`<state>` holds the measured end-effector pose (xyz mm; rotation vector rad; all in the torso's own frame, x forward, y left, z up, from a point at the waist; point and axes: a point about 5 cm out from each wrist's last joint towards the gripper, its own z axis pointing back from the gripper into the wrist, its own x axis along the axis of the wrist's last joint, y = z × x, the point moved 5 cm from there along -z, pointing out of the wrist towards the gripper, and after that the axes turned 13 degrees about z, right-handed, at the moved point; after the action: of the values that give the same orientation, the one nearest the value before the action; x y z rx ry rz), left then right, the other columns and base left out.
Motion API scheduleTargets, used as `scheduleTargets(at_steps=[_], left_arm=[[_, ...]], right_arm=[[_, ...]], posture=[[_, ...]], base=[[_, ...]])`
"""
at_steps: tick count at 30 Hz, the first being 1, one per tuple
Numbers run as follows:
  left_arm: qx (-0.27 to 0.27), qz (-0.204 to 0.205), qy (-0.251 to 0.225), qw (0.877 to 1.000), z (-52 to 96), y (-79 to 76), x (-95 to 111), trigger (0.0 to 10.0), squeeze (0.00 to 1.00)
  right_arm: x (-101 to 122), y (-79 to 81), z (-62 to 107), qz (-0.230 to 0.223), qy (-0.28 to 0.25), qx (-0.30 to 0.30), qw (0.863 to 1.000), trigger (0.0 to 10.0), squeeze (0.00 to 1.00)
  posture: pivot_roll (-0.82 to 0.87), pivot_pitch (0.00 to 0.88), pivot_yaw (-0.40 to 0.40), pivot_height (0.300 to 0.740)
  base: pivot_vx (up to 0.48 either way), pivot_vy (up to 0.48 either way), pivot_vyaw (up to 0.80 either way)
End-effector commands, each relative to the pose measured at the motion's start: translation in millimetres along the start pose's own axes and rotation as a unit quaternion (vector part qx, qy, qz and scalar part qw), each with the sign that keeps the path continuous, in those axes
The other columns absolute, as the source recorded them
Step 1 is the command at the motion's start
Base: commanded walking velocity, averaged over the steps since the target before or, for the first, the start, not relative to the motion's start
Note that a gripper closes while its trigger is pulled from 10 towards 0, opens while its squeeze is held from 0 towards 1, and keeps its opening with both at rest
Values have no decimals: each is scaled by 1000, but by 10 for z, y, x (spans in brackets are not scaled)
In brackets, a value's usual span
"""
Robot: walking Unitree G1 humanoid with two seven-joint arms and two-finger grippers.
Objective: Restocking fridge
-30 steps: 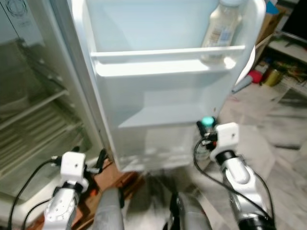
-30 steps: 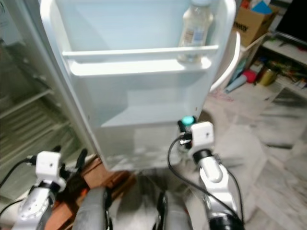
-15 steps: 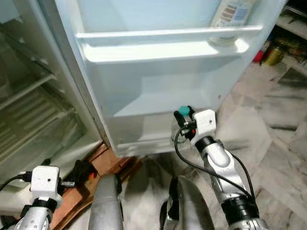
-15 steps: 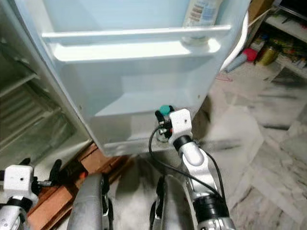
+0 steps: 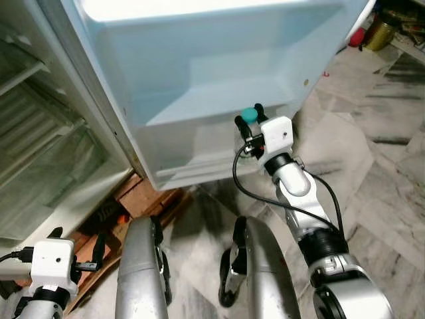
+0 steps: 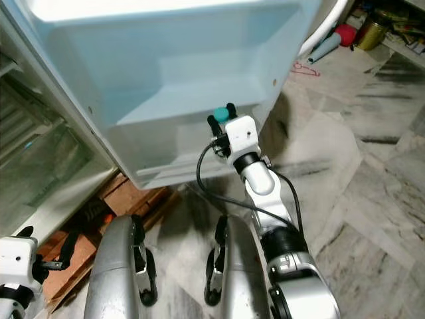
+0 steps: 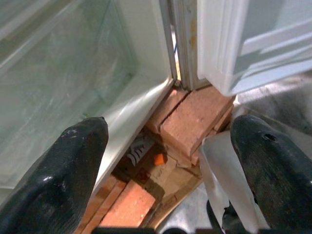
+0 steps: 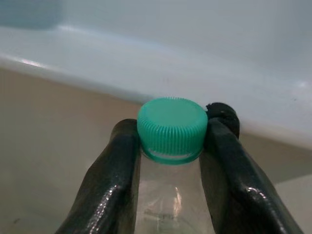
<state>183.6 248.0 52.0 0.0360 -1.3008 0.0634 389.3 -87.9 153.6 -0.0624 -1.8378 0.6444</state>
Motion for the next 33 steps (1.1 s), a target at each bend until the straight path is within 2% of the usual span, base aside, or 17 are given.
scheduleTargets(at_steps=[1,8,9,18,21,26,28,29,30,33], left_arm=[[7,-6,10,1000,59,40,-11,10000,0],[11,-12,17,1000,121,70,-6,10000,0],[13,-14,17,1000,132,76,-3,10000,0],[18,-19,21,999,191,100,-1,10000,0],[19,-22,22,999,195,99,5,10000,0],[21,-28,20,999,212,111,28,10000,0],[25,-32,19,999,218,131,36,10000,0],[30,-35,19,999,223,155,42,10000,0],[30,-35,19,999,223,155,42,10000,0],[33,-36,18,999,216,170,42,10000,0]], right_arm=[[-110,50,-21,4,25,8,1000,10000,0],[-160,-69,-99,36,35,-24,998,10000,0],[-120,-108,-124,50,27,-33,998,10000,0],[262,-253,-335,48,-42,-69,996,10000,0],[321,-208,-369,38,-56,-67,995,10000,0],[404,-44,-427,3,-67,-48,997,10000,0],[487,68,-454,-13,-83,-30,996,10000,0],[560,187,-479,-43,-94,-12,995,10000,0],[560,187,-479,-43,-94,-12,995,10000,0],[689,324,-483,-52,-121,10,991,10000,0]], posture=[[246,349,-47,576],[268,361,-46,576],[271,364,-46,576],[279,377,-40,576],[284,383,-37,576],[296,392,-35,576],[299,392,-37,576],[299,392,-38,576],[299,392,-38,576],[300,388,-41,576]], base=[[0,0,0],[0,0,0],[0,0,0],[0,0,0],[0,0,0],[0,0,0],[0,0,0],[0,0,0],[0,0,0],[0,0,0]])
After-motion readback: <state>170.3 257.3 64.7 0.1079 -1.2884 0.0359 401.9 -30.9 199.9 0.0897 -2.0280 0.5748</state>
